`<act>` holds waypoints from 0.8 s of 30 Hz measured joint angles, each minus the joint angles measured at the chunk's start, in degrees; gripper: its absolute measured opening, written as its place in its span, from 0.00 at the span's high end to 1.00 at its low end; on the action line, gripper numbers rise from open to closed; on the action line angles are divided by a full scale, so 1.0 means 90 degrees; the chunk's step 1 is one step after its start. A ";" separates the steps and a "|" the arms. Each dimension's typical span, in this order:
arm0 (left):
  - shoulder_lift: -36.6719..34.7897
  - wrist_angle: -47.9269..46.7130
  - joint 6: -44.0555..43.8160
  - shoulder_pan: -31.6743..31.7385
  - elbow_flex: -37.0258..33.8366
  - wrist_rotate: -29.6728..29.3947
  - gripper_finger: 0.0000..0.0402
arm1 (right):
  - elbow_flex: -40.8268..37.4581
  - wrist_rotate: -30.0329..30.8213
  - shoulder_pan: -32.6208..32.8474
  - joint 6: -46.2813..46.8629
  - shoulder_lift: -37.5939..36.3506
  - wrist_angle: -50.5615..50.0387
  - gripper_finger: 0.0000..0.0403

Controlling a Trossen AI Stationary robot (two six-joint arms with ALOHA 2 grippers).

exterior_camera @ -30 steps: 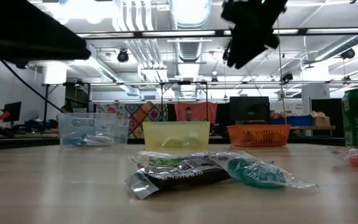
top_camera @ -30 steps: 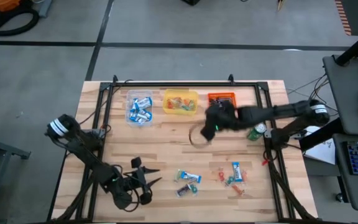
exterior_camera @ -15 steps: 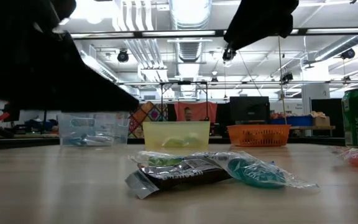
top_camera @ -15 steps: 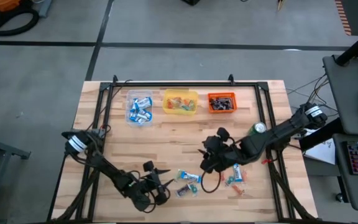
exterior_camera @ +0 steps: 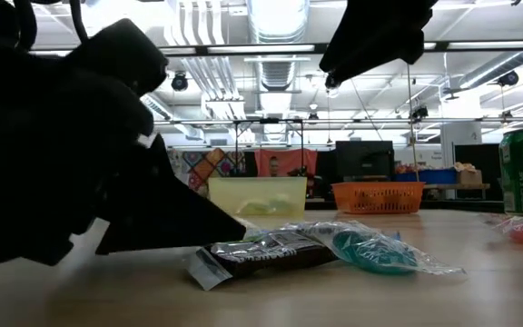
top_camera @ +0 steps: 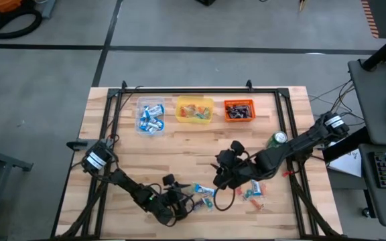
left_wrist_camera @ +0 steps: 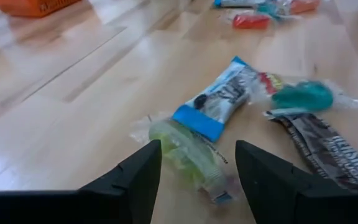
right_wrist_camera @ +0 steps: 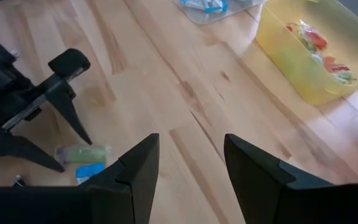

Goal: Sort candy
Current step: Put the green gummy into the yellow bin

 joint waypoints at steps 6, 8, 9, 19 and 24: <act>-0.0036 -0.0244 -0.0234 0.0000 -0.0084 -0.0012 0.56 | 0.0000 -0.0005 0.0000 0.0010 0.0047 0.0000 0.58; -0.0043 -0.0271 -0.0234 -0.0009 -0.0089 -0.0010 0.60 | -0.0001 -0.0005 0.0000 0.0061 0.0047 0.0000 0.57; -0.0059 -0.0300 -0.0234 -0.0013 -0.0096 -0.0004 0.63 | -0.0003 -0.0007 0.0000 0.0080 0.0047 -0.0001 0.57; -0.0392 -0.0737 0.0375 -0.0018 -0.0104 0.0082 0.93 | -0.0167 -0.0172 -0.0001 0.0009 0.0415 0.0994 0.57; -0.0815 -0.0729 0.1501 -0.0019 -0.0104 -0.0043 0.99 | -0.0180 -0.1017 -0.0092 -0.0362 0.0920 0.1960 0.55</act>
